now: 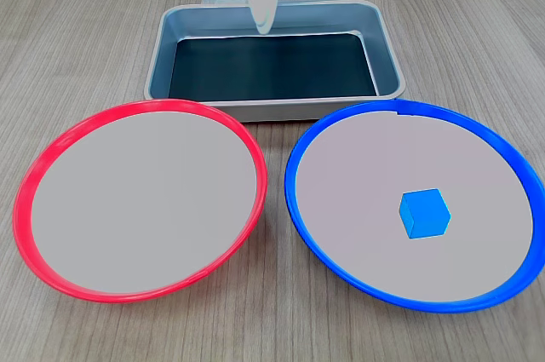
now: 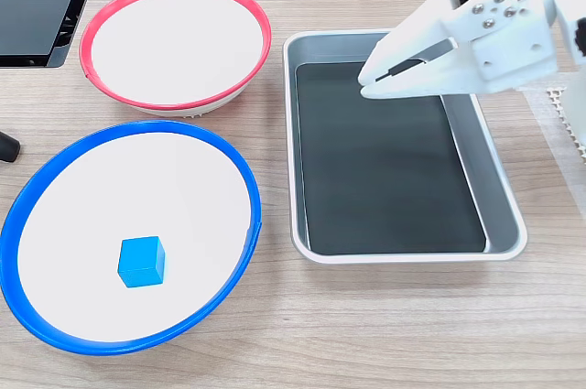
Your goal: Move a blue block from tray to blue dish
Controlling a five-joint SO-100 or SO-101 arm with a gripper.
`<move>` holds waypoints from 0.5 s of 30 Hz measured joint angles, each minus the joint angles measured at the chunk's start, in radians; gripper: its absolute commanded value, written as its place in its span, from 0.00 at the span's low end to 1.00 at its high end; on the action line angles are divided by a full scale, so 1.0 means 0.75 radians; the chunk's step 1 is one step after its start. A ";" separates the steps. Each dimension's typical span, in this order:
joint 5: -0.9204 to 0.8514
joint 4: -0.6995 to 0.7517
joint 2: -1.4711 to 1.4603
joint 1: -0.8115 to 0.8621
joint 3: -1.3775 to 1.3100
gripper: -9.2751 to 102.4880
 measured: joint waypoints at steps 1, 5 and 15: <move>-0.002 0.037 0.000 -0.010 0.000 0.08; -0.010 0.160 0.070 -0.004 0.000 0.08; -0.027 0.231 0.110 -0.014 0.002 0.10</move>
